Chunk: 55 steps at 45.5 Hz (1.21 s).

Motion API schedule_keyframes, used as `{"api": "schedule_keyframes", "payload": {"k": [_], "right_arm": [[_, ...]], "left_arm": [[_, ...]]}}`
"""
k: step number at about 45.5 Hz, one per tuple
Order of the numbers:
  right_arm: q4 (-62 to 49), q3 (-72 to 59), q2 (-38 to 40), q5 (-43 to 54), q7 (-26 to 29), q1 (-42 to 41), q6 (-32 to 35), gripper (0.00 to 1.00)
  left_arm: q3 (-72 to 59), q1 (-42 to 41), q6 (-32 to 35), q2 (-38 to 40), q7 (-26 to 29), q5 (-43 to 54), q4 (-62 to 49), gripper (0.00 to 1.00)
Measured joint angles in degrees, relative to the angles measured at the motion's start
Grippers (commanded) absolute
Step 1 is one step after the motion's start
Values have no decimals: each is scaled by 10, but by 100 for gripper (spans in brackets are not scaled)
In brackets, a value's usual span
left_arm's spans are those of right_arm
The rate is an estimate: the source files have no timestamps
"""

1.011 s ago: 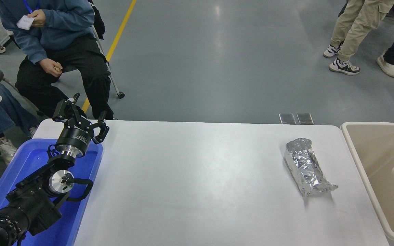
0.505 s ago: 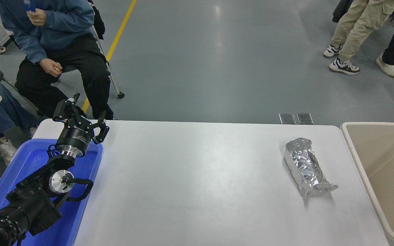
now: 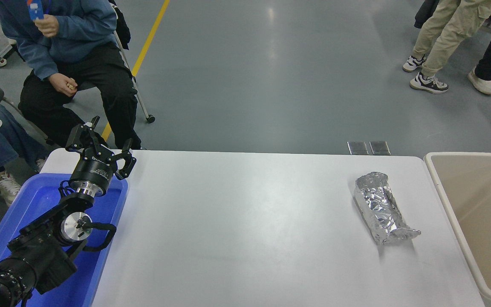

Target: Dispose of the paper cup in the dustbin

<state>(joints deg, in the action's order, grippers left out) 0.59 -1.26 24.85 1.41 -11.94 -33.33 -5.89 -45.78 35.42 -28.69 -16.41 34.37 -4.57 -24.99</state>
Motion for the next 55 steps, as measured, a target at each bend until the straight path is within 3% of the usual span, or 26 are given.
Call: {"api": "schedule_keyframes", "payload": {"k": [23, 41, 55], "right_arm": [[53, 168, 21, -11, -60, -21, 54, 99], [233, 325, 43, 11, -71, -22, 65, 99], [384, 477, 14, 116, -82, 7, 67, 99]], "left_arm": [[0, 0, 0, 0, 0, 0, 0, 100], [0, 0, 0, 0, 0, 0, 0, 100], [0, 0, 0, 0, 0, 0, 0, 100]]}}
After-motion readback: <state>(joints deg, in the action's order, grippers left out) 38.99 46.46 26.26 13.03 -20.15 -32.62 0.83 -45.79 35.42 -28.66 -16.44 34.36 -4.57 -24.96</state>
